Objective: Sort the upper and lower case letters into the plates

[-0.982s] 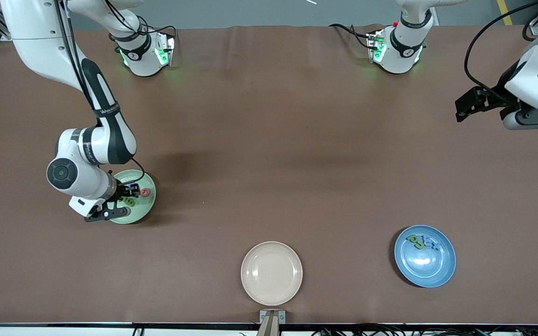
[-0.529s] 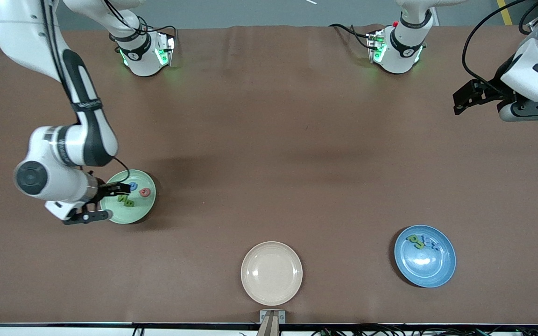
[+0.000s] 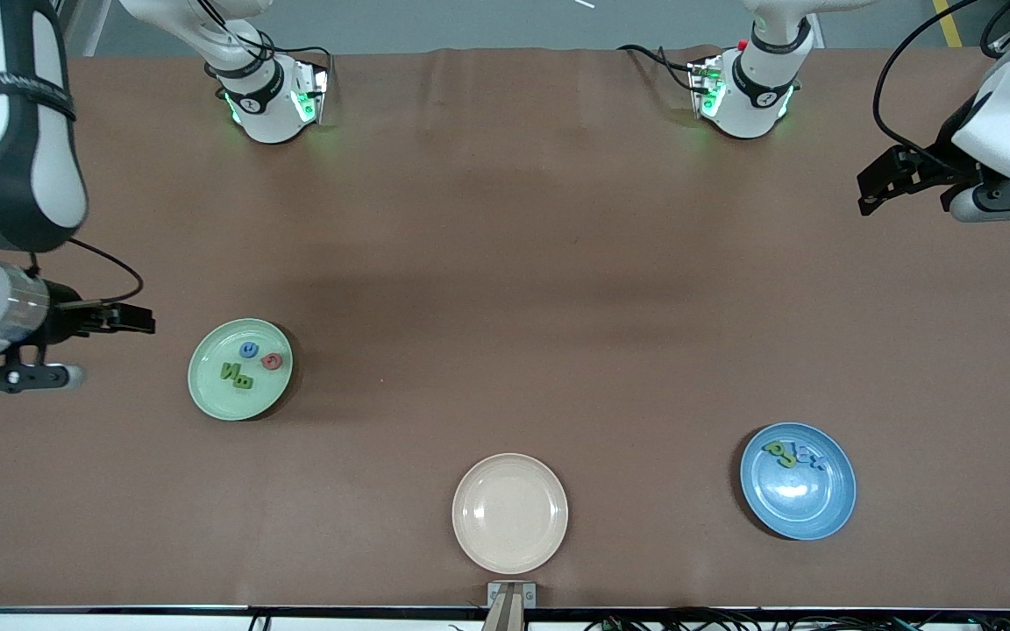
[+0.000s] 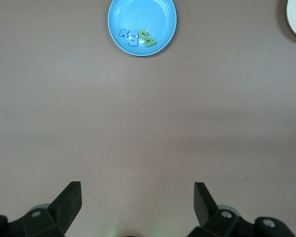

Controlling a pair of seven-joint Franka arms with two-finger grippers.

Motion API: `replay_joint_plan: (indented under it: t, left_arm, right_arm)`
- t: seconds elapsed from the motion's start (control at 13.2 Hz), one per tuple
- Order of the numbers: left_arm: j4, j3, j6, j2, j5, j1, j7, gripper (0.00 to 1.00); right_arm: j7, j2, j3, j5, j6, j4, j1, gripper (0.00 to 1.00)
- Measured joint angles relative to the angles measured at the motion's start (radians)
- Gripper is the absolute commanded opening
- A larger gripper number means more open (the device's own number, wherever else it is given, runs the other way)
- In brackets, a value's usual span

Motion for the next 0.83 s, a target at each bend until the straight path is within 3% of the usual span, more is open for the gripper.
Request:
replay_joint_plan:
  t: [0.23, 0.83]
  left_arm:
    - [0.0, 0.002, 0.011, 0.0, 0.0, 0.001, 0.0, 1.0]
    - [-0.002, 0.002, 0.02, 0.001, 0.0, -0.001, 0.0, 1.0]
  right_arm:
    - [0.002, 0.0, 0.0, 0.002, -0.055, 0.075, -0.011, 1.0]
    - [-0.044, -0.007, 0.001, 0.011, -0.12, 0.078, -0.038, 1.0]
